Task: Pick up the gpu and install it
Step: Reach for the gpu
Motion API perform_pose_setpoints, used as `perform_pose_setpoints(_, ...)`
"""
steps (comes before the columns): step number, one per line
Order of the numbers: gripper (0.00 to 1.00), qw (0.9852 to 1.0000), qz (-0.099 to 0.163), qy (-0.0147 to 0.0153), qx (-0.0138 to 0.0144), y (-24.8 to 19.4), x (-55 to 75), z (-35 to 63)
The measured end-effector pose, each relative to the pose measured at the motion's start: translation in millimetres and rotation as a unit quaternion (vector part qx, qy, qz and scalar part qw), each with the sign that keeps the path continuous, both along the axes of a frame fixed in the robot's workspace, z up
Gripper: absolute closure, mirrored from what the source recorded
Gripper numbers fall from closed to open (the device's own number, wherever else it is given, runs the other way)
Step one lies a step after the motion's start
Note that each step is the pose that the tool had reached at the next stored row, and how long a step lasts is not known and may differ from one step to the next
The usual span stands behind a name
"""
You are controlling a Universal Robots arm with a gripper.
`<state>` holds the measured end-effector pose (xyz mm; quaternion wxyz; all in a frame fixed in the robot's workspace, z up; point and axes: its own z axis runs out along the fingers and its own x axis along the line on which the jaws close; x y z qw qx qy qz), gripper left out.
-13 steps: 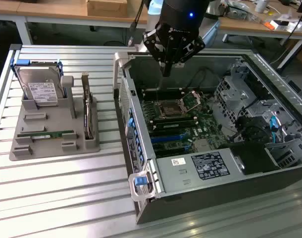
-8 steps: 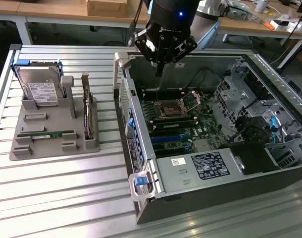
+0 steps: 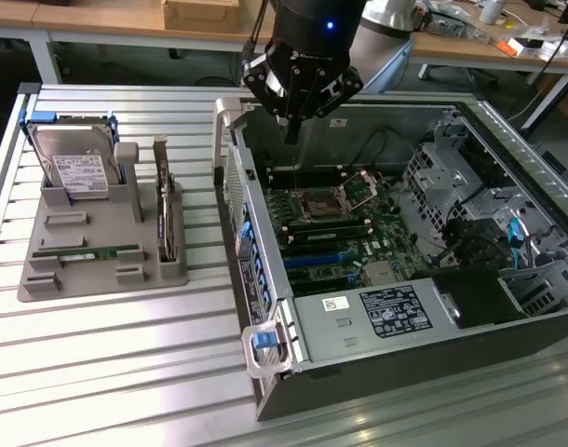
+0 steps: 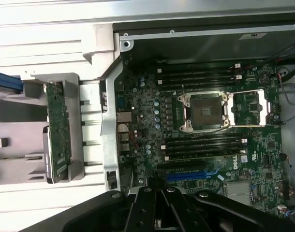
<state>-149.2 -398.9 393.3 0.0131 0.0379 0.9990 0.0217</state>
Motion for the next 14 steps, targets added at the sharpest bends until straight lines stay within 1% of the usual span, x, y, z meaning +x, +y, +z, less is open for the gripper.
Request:
perform_pose_setpoints(3, 0.89, 1.0000, 0.000, 0.0000, 0.0000, 0.0, -4.8, 0.0)
perform_pose_setpoints(14, 0.89, 1.0000, 0.000, 0.0000, 0.0000, 0.0, -13.0, 0.0)
